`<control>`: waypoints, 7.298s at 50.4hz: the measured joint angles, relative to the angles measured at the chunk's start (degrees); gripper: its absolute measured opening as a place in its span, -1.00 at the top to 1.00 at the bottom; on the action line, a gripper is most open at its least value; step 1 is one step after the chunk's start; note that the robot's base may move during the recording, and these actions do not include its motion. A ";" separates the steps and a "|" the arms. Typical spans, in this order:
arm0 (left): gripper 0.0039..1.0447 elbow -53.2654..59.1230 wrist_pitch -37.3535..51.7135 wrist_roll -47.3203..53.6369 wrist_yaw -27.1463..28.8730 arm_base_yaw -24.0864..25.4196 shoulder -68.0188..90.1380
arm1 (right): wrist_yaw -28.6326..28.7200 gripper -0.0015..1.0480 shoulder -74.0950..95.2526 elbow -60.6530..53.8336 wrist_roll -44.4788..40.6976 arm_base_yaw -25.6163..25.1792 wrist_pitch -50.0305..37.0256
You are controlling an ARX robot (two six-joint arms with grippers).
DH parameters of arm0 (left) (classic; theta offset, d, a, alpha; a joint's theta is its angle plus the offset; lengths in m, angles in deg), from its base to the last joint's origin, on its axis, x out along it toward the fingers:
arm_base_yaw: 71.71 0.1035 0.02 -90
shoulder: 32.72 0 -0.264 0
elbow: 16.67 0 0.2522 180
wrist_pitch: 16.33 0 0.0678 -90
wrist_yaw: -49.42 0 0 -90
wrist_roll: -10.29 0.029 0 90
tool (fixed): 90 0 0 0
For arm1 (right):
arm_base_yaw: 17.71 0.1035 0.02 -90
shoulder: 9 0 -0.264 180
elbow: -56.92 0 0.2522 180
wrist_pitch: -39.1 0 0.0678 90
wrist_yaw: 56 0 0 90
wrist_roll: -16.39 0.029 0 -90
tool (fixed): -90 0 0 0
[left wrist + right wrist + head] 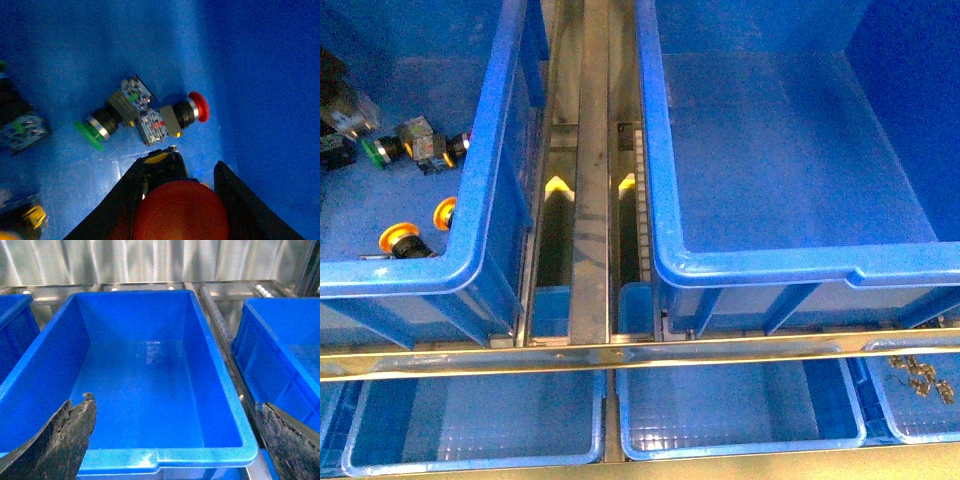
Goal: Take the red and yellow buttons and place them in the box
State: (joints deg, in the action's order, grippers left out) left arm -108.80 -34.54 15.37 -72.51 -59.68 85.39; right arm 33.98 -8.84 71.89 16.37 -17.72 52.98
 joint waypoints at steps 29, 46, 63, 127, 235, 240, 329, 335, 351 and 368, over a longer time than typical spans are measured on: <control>0.36 9.33 2.36 -40.41 -17.14 2.14 -17.86 | 0.00 -0.88 0.00 0.00 0.00 0.00 0.00; 0.36 12.61 9.25 -53.72 -13.97 -16.57 -20.68 | 0.00 -0.88 0.00 0.00 -0.02 0.00 -0.02; 0.36 8.57 17.00 -63.08 -8.66 -31.89 -16.04 | 0.00 -0.88 0.00 0.00 0.00 0.00 0.00; 0.36 2.64 19.78 -70.23 -3.80 -37.09 -6.25 | 17.57 -0.88 67.25 17.94 -39.36 19.08 -22.27; 0.36 1.03 19.02 -70.58 -4.02 -34.75 -5.49 | 4.37 -0.88 95.45 49.59 -47.54 19.65 -25.24; 0.36 1.03 19.02 -70.58 -4.00 -34.75 -5.49 | 4.07 -0.88 96.21 51.52 -47.15 19.96 -25.24; -0.85 11.89 16.74 -53.53 7.19 -27.80 -18.53 | 5.09 0.48 94.68 49.40 -42.36 18.71 -21.31; -0.85 16.57 16.17 -48.37 9.16 -25.20 -22.69 | 5.11 0.48 93.74 48.68 -41.59 18.12 -21.11; -0.85 32.92 13.29 -38.03 13.14 -19.34 -36.46 | 4.26 0.48 90.23 45.90 -38.01 14.93 -19.61; -0.66 50.16 26.84 -27.65 29.40 -20.55 -47.04 | 5.55 0.48 85.61 44.74 -35.41 12.44 -16.52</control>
State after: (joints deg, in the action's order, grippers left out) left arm -58.64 -7.70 -12.28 -43.11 -80.23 38.35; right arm 39.54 76.77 116.63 -19.03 -5.28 36.46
